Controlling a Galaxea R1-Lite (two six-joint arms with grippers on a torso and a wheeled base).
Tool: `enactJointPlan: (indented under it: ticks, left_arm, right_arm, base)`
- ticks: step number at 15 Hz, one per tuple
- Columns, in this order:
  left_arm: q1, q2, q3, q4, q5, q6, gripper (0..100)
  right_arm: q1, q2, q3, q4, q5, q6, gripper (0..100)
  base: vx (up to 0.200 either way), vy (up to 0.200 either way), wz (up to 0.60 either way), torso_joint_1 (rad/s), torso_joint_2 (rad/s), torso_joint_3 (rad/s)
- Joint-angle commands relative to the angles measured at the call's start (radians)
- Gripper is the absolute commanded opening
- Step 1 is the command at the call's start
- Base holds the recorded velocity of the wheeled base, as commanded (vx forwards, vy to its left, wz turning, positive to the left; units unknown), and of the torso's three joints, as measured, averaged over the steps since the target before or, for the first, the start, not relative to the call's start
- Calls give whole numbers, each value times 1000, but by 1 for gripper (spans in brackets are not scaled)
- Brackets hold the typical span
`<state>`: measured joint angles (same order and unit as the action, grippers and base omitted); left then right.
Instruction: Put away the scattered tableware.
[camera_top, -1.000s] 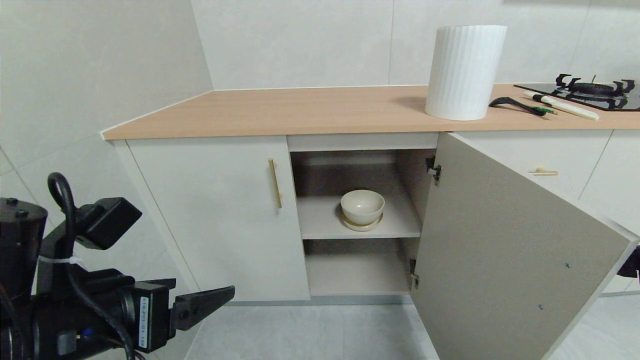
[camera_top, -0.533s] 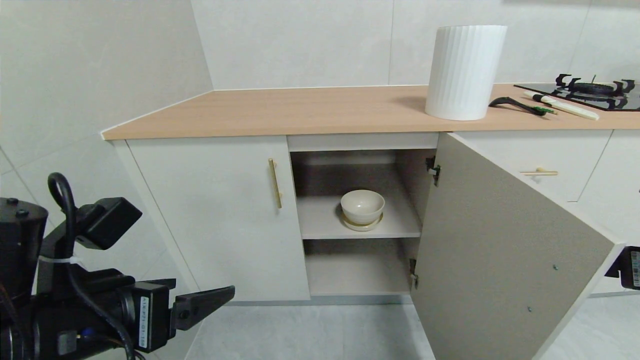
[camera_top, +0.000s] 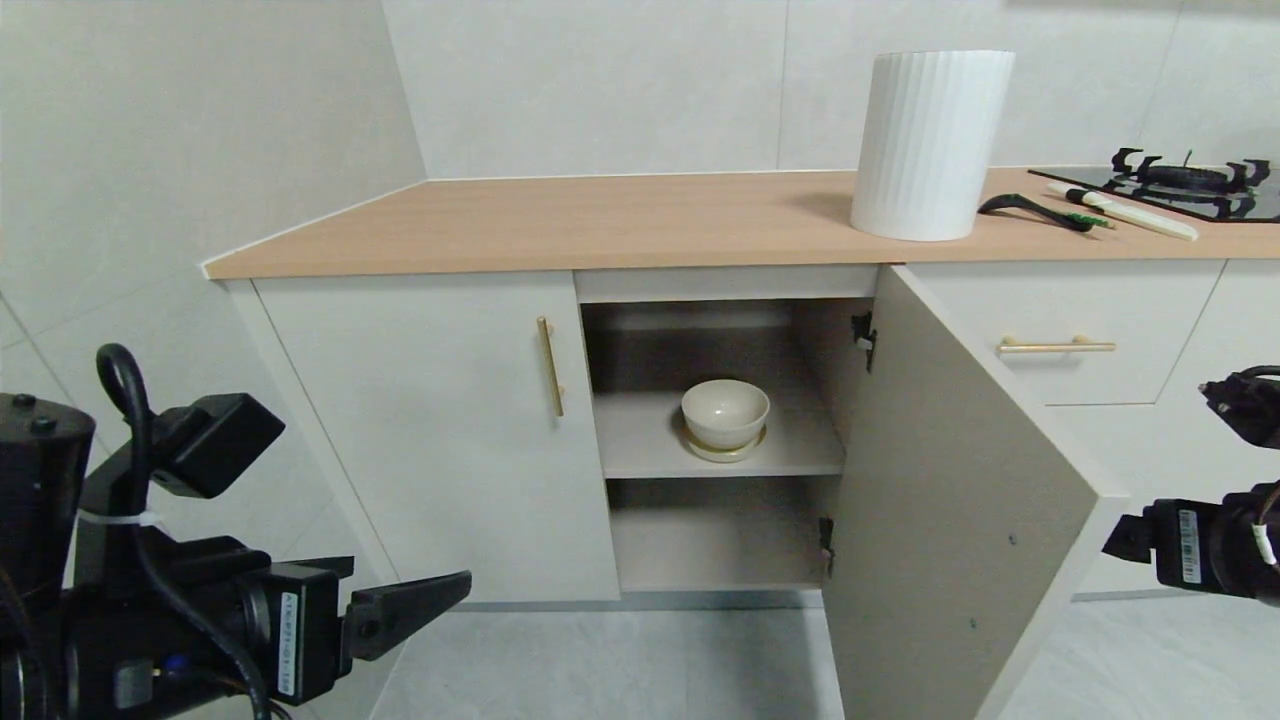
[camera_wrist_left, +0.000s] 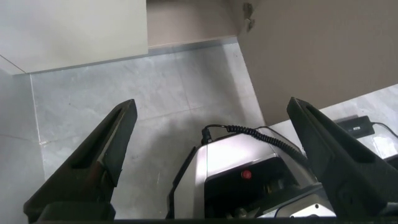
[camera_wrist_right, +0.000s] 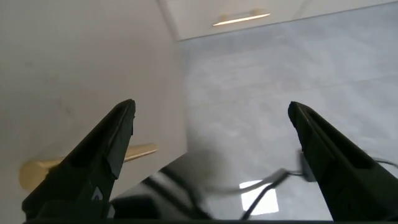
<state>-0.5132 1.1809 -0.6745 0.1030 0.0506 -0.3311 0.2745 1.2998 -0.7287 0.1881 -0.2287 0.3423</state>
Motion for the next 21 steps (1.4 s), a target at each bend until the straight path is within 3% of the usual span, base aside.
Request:
enactJointPlan:
  ticks: [1,6,8,9,11,17,21]
  left_arm:
    - [4,2,0,0,0,0,100]
    - [7,0,-2,-2,-9,-3,100]
    - [7,0,-2,-2,-9,-3,100]
    - [7,0,-4,-2,-9,-3,100]
    - [7,2,-4,-2,-9,-3,100]
    - [9,2,-5,-3,-8,-5,100]
    - [24,3,-2,-3,-9,-2,100]
  right_arm:
    - [72,33,-1,-1,0,33,100]
    - [233,151,48,-164,3,98,100]
    - [235,154,48,-167,3,98,100]
    - [255,266,34,-283,5,87,100]
    - [262,339,2,-341,22,69,100]
    - [273,466,-150,-349,75,10,100]
    - [273,493,-153,-392,75,21,100]
  base:
    - [0,0,0,0,0,0]
    - [0,0,0,0,0,0]
    - [0,0,0,0,0,0]
    - [0,0,0,0,0,0]
    - [0,0,0,0,0,0]
    - [0,0,0,0,0,0]
    - [0,0,0,0,0,0]
